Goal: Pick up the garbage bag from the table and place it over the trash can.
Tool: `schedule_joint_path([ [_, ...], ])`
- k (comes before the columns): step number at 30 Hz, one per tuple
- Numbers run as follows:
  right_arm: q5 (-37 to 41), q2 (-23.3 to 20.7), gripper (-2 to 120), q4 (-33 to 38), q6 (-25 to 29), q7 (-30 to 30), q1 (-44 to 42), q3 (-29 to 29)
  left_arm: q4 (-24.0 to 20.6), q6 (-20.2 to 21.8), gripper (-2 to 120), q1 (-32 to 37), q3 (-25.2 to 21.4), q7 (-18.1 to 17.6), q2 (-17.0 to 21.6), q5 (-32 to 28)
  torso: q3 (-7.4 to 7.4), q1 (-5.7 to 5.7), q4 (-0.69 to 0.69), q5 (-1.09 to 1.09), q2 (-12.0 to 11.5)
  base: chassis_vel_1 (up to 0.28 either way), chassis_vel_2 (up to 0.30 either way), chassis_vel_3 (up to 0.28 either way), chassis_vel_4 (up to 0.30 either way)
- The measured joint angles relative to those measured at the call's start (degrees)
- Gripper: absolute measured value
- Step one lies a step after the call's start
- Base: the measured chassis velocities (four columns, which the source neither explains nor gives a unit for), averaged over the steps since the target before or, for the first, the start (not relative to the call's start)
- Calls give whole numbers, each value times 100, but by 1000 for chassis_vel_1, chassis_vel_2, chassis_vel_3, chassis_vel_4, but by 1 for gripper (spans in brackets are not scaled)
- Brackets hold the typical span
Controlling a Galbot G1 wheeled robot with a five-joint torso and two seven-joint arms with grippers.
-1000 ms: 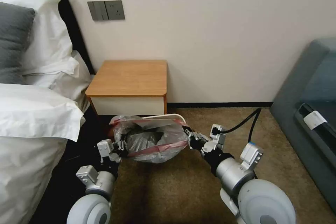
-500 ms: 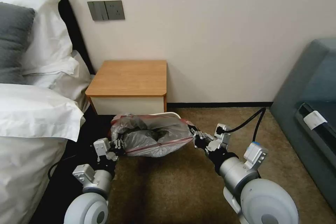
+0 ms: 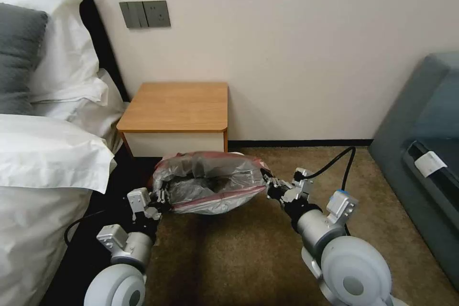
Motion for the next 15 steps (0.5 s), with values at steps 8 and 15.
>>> schedule_joint_path([
  [8,12,25,0,-53,-21,-41,3,25,-96,-25,6,34,-93,167,4,-282,0,0,0,0,0,0,0,0,0],
  [15,41,14,13,-65,-32,-65,-16,46,-137,-27,6,39,-147,307,3,-454,0,0,0,0,0,0,0,0,0],
])
